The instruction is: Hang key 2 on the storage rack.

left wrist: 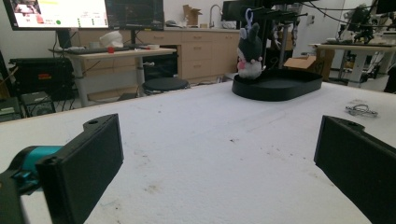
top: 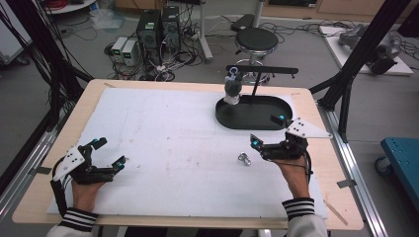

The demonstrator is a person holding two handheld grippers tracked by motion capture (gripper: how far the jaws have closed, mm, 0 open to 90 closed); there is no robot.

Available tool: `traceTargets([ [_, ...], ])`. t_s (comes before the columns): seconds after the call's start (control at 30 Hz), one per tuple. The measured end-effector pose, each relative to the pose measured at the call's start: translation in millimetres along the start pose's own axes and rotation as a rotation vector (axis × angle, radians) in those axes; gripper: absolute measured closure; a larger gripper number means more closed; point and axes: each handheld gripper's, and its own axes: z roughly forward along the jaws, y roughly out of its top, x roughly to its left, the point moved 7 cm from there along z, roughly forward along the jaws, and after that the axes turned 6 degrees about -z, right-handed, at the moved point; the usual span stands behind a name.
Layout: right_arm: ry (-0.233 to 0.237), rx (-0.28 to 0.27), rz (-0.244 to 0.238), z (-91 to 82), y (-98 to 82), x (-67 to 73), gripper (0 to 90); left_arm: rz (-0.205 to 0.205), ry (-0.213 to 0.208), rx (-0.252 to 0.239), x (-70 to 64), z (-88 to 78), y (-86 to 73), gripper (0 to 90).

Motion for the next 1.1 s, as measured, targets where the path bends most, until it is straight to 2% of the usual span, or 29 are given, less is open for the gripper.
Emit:
traceTargets([
  [0.33,-0.013,0.016,-0.005,-4.5,-2.0,-2.3,0.7,0.001,0.0,0.001,0.3,-0.1,-0.1,1.8],
  [0.6,0.01,0.075,-0.026,-2.7,-5.5,-1.7,0.7,-0.001,0.026,0.002,1.2,0.5,-0.1,1.8],
  [0.67,0.025,0.093,-0.022,-1.9,-6.7,-1.5,0.7,-0.011,0.043,0.003,2.7,0.7,0.0,1.8],
  [0.8,0.057,0.135,-0.046,1.2,-9.4,-1.7,0.7,-0.028,0.081,0.003,5.7,1.2,0.1,1.8],
  [0.87,0.079,0.162,-0.06,2.9,-10.9,-1.2,0.8,-0.029,0.07,0.002,5.3,0.8,0.2,1.7],
  [1.1,0.164,0.265,-0.127,11.4,-16.6,1.0,0.8,-0.024,0.07,0.003,4.5,1.3,0.0,1.7],
])
